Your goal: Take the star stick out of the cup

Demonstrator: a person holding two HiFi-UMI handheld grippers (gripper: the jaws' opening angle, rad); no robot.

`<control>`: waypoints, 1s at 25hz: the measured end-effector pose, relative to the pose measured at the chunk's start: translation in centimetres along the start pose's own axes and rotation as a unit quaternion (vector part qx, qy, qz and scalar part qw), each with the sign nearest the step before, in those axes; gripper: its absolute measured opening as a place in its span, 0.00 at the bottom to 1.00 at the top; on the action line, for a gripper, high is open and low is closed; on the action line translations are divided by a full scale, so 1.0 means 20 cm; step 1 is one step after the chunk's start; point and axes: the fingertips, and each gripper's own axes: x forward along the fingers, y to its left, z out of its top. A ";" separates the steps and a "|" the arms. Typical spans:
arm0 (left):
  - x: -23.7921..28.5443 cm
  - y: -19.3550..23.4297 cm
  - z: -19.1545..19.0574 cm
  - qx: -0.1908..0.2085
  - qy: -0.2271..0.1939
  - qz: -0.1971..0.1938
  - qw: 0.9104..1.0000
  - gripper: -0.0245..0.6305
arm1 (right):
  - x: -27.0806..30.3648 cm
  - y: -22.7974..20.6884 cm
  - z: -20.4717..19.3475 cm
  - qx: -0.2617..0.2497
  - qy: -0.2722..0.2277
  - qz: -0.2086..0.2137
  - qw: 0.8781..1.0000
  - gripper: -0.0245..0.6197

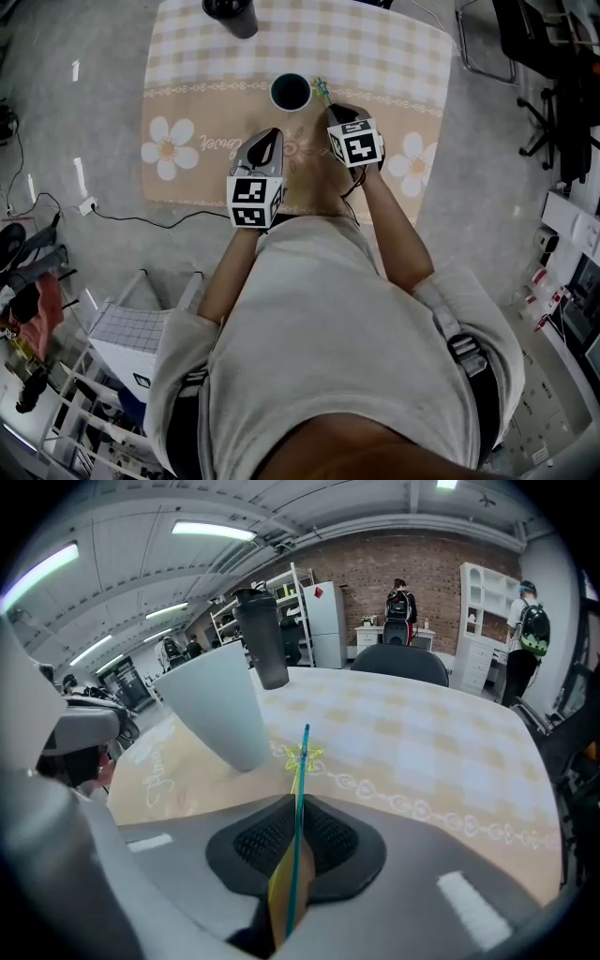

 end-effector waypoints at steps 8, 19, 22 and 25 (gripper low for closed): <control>-0.10 0.01 0.04 0.008 -0.024 -0.005 1.000 0.04 | -0.12 0.02 0.05 -0.008 -0.036 -0.016 0.999 0.18; -0.34 -0.09 0.08 0.030 -0.075 -0.042 0.996 0.04 | -0.55 0.40 0.14 -0.015 -0.167 -0.031 0.985 0.04; -0.43 -0.12 0.08 0.039 -0.090 -0.051 0.994 0.04 | -0.68 0.50 0.14 -0.016 -0.202 -0.038 0.979 0.04; -0.54 -0.15 0.08 0.052 -0.109 -0.057 0.991 0.04 | -0.84 0.61 0.15 -0.022 -0.254 -0.047 0.966 0.04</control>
